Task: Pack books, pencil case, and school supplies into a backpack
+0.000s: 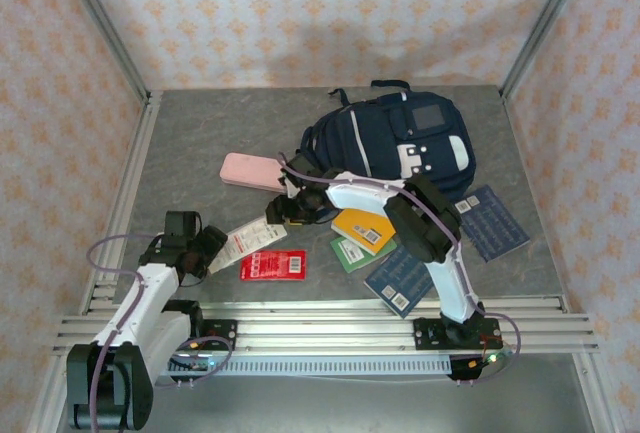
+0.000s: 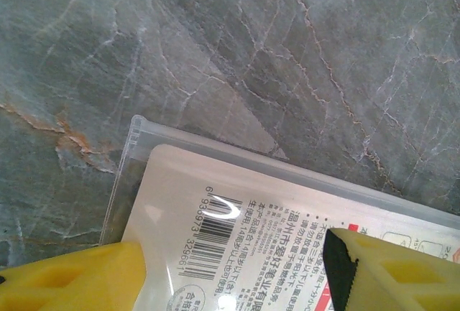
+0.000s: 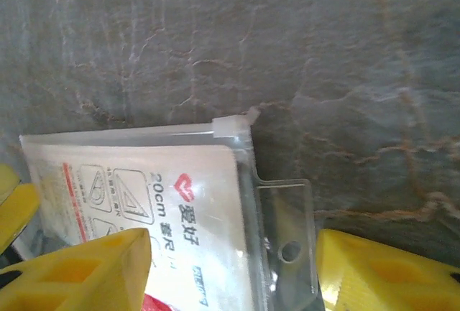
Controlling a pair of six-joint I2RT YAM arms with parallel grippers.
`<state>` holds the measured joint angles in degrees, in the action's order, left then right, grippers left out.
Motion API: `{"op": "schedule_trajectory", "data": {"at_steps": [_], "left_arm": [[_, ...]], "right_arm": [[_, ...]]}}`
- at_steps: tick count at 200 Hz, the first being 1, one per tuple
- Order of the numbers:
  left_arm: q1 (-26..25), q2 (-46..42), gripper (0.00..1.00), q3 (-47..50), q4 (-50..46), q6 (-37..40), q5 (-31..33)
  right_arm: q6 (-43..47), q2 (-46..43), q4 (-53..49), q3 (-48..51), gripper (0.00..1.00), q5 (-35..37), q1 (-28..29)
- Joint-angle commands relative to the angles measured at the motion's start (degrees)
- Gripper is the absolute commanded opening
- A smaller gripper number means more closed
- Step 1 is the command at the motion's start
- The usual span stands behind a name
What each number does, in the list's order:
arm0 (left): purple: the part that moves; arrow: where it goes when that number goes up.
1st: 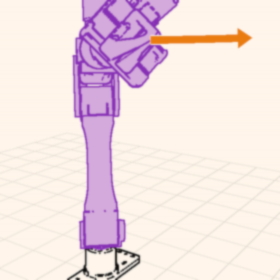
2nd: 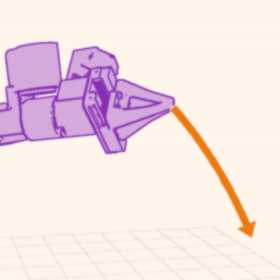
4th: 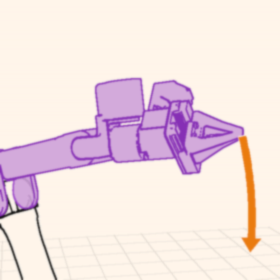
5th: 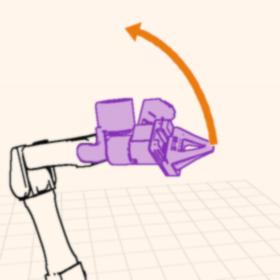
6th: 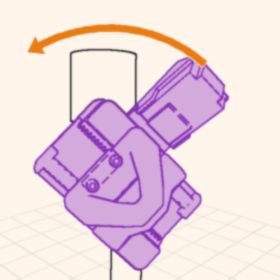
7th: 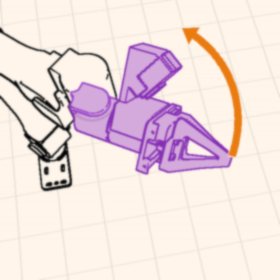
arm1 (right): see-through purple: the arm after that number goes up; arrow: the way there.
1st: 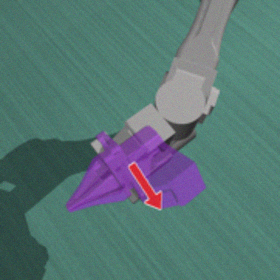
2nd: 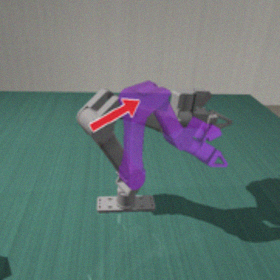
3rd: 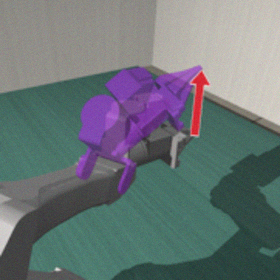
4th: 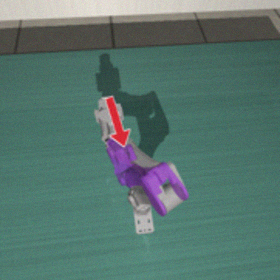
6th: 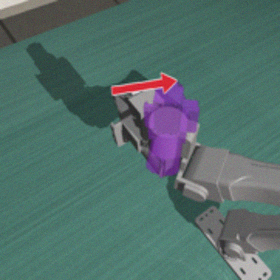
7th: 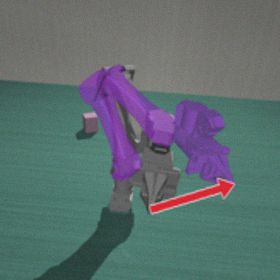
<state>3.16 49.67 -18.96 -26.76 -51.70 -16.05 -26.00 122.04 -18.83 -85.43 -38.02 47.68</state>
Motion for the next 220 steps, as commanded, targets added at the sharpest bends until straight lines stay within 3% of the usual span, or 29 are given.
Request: {"op": "schedule_trajectory", "data": {"at_steps": [1,21,41,83,106,155,188,220], "left_arm": [[0.7,1.5,0.69,2.1,3.5,1.6,0.0],[0.7,1.6,0.69,2.1,3.5,1.6,-0.3],[0.7,1.6,0.69,1.8,3.2,1.8,-0.6],[0.7,1.1,0.69,0.1,1.3,2.5,-1.8],[0.7,-0.8,0.75,-2.4,-1.5,3.4,-3.1],[0.5,-4.4,0.88,-11.6,-6.6,7.4,-12.7],[0.0,-3.8,0.88,-19.2,-7.6,13.1,-22.0],[-4.8,-0.1,0.88,-24.0,-3.8,13.7,-28.7]], "right_arm": [[-2.2,2.8,4.2,-0.2,0.6,-12.1,1.1],[-5.7,3.6,9.8,1.1,0.58,-18.7,1.3],[-9.1,3.4,15.6,2.8,0.53,-20.5,1.2],[-10.8,1.5,16.9,5.0,0.24,-16.3,-0.6],[-12.6,-2.1,21.0,8.6,0.14,-15.3,-2.2],[-13.4,-13.8,24.5,15.8,0.09,-18.9,-8.1],[-13.1,-24.8,24.5,20.6,0.07,-22.6,-13.0],[-16.4,-34.5,26.2,23.8,0.05,-26.5,-16.8]]}}
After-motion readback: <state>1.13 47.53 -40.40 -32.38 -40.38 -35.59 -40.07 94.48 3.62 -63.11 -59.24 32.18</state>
